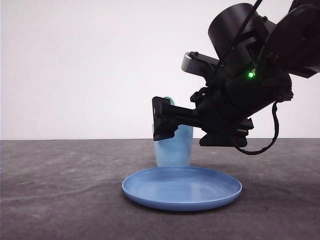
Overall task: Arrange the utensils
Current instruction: 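Lower the right gripper around the rim of the blue cup, then grip the cup with the right gripper and lift it up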
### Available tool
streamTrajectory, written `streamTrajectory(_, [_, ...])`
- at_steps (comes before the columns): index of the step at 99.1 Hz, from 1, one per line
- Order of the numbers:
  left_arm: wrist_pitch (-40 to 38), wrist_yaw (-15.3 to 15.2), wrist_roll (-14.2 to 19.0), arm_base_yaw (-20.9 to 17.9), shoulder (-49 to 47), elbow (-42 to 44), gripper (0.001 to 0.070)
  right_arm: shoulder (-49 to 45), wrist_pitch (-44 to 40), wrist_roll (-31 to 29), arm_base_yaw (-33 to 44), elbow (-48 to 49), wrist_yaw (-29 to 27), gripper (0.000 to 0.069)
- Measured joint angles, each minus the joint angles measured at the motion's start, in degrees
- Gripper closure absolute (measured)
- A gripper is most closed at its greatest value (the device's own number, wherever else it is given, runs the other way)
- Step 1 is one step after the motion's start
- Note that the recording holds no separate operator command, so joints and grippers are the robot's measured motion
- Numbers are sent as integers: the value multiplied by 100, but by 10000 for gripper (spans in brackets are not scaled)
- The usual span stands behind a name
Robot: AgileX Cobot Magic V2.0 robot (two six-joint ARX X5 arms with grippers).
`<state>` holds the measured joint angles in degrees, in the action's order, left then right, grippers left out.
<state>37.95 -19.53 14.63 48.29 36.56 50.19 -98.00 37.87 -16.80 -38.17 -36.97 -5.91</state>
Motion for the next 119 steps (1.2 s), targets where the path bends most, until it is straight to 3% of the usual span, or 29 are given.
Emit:
streamTrajectory(48, [-116,0,0,0,142,0,318,-17,-7,4,74,-122,166,9])
streamTrajectory(108, [-125,2,-24,0,170,0,318,-704,-120,4,79,-723,291,10])
streamTrajectory(119, [-125,2,-24,0,170,0,318,-708,-120,7,81,-723,273,61])
